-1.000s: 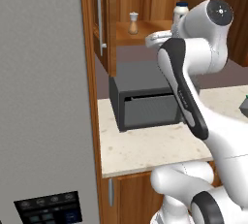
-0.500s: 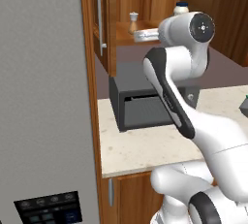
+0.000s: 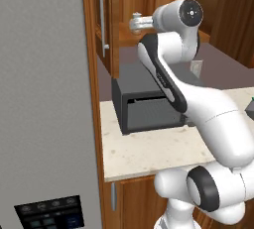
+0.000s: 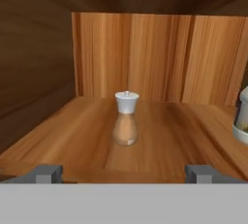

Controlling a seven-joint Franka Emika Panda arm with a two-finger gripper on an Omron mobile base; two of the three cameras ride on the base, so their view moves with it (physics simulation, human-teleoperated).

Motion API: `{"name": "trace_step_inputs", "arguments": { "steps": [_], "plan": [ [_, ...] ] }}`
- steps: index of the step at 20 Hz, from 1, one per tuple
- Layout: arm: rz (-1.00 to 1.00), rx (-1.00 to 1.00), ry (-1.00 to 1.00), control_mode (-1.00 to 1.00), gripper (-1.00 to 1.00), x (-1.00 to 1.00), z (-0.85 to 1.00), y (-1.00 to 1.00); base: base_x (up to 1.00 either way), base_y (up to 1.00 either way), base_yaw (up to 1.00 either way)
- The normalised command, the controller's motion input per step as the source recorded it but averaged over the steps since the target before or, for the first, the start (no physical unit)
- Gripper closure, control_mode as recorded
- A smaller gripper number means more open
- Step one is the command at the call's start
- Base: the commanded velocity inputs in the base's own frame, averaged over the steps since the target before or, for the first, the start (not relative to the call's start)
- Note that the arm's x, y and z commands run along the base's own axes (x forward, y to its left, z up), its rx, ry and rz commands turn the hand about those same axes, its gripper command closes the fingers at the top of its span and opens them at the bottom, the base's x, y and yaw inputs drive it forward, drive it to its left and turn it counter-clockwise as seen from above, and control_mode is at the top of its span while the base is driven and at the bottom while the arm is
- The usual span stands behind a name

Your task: Take 2 condiments from the cabinet and move them on the counter near the stove.Make sure the condiments are lined up with each other, next to each other.

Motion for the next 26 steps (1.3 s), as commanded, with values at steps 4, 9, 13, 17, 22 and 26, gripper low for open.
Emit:
{"name": "trace_step_inputs", "arguments": {
  "steps": [4,9,13,17,22,26],
  "plan": [
    [0.0,0.0,0.0,-1.0,-1.0,0.38,0.0,0.0,0.0,0.0,0.0],
    [0.0,0.0,0.0,-1.0,-1.0,0.4,-0.13,0.02,0.0,0.0,0.0],
    [0.0,0.0,0.0,-1.0,-1.0,0.41,-0.1,0.01,0.0,0.0,0.0],
    [-0.01,0.0,0.02,-1.0,-1.0,0.43,-0.03,0.04,0.0,0.0,0.0],
    [-0.02,0.0,0.04,-1.0,-1.0,0.36,0.0,0.1,0.0,0.0,0.0],
    [-0.02,0.0,0.05,-1.0,-1.0,0.34,0.0,0.09,0.0,0.0,0.0]
  ]
}}
